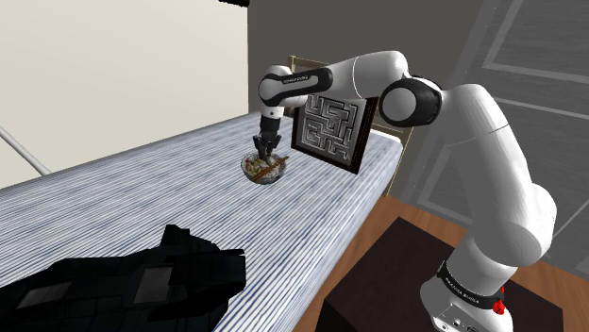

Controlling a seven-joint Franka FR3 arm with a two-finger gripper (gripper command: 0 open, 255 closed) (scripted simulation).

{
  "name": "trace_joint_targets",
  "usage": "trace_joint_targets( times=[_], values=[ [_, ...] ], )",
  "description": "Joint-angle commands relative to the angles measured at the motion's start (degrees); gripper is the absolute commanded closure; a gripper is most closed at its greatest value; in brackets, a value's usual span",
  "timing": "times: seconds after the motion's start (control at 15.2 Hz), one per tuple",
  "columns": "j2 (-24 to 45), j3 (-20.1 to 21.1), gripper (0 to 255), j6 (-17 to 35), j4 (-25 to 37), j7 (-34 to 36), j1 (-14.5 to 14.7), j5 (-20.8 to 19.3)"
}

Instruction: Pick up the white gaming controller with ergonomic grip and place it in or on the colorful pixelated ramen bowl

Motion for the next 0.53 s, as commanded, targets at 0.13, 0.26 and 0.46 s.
trace_joint_targets(
  times=[0.13,0.26,0.46],
  values=[
    [0.3,-0.1,255,0.3,-0.1,0.0,0.0,0.0],
    [0.3,-0.1,255,0.3,-0.1,0.0,0.0,0.0],
    [0.0,-0.1,0,0.5,-0.7,0.0,0.0,0.0]
  ],
)
